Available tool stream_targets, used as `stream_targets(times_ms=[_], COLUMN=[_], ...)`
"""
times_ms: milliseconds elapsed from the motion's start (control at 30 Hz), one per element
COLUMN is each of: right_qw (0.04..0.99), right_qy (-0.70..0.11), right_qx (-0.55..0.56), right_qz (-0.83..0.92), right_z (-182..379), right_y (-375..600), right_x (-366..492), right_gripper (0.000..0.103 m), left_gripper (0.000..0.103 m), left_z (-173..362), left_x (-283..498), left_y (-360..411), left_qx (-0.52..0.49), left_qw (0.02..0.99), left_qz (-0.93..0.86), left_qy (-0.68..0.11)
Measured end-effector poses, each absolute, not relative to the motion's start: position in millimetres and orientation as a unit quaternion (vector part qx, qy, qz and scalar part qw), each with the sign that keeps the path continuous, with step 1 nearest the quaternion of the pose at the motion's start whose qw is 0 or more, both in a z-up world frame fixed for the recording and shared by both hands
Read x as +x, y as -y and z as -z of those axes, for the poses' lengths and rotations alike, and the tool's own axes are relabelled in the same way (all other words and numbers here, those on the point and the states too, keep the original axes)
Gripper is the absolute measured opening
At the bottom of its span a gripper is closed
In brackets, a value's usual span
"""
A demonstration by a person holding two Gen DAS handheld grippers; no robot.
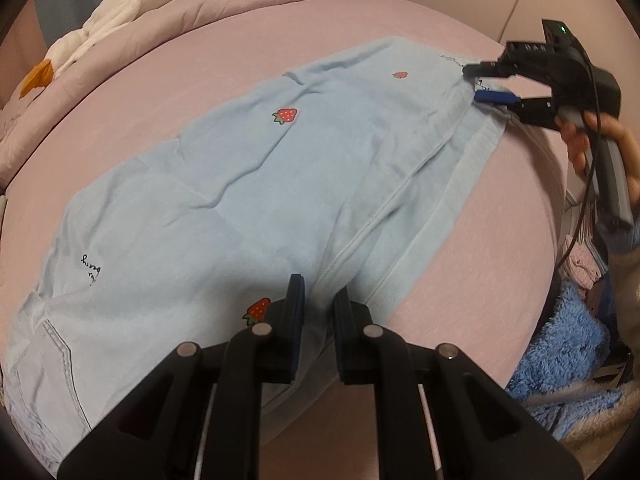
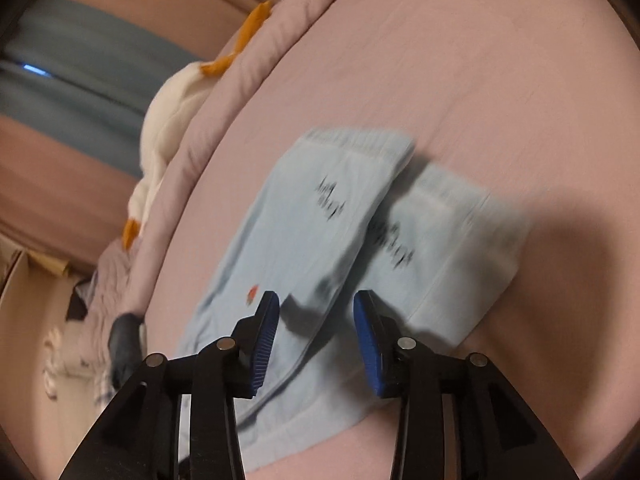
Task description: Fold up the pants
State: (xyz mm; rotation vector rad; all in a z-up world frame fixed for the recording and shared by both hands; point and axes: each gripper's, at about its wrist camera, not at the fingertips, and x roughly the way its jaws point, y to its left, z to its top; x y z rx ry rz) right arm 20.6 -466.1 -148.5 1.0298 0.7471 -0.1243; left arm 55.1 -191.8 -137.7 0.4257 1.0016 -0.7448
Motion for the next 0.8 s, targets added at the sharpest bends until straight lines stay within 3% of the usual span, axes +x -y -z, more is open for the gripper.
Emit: stream_targets(times_ms=[167,200,233,467,767,800], right_qw=[0.808,0.811,0.817,0.843,0.819,0.817], right_qy=[-0.345,-0.346,-0.351,-0.326,-0.385,-0.384], right_qx=[0.471,0.465,0.45,0.424,0.413,0.419], right_qz=[0.082,0.08,0.083,0.066,0.104,0.101], right_z=[147.2,149.4,147.8,125.1,162.5,163.4], right_y=[474.4,479.0,479.7,485.5,482.7,485.5], right_x=[39.6,38.6,39.9,7.8,-2.0,-2.7], right_gripper=[0.034,0.014,0.004,0.004,0.004,0.004], left_gripper=[0.01,0.008,0.007,0.005,0.006,0.01], left_z=[134.1,133.8,132.8,112.8,133.4,134.5], left_x=[44.5,43.0,42.2,35.5,23.6,23.9], left_y=[192.0,192.0,191.8,179.4,188.0,187.9], left_qx=[0.212,0.215,0.217,0.213,0.272,0.273], left_qw=[0.792,0.791,0.792,0.796,0.778,0.78], left_qz=[0.348,0.35,0.352,0.381,0.374,0.369], left_qy=[-0.455,-0.453,-0.449,-0.419,-0.425,-0.425])
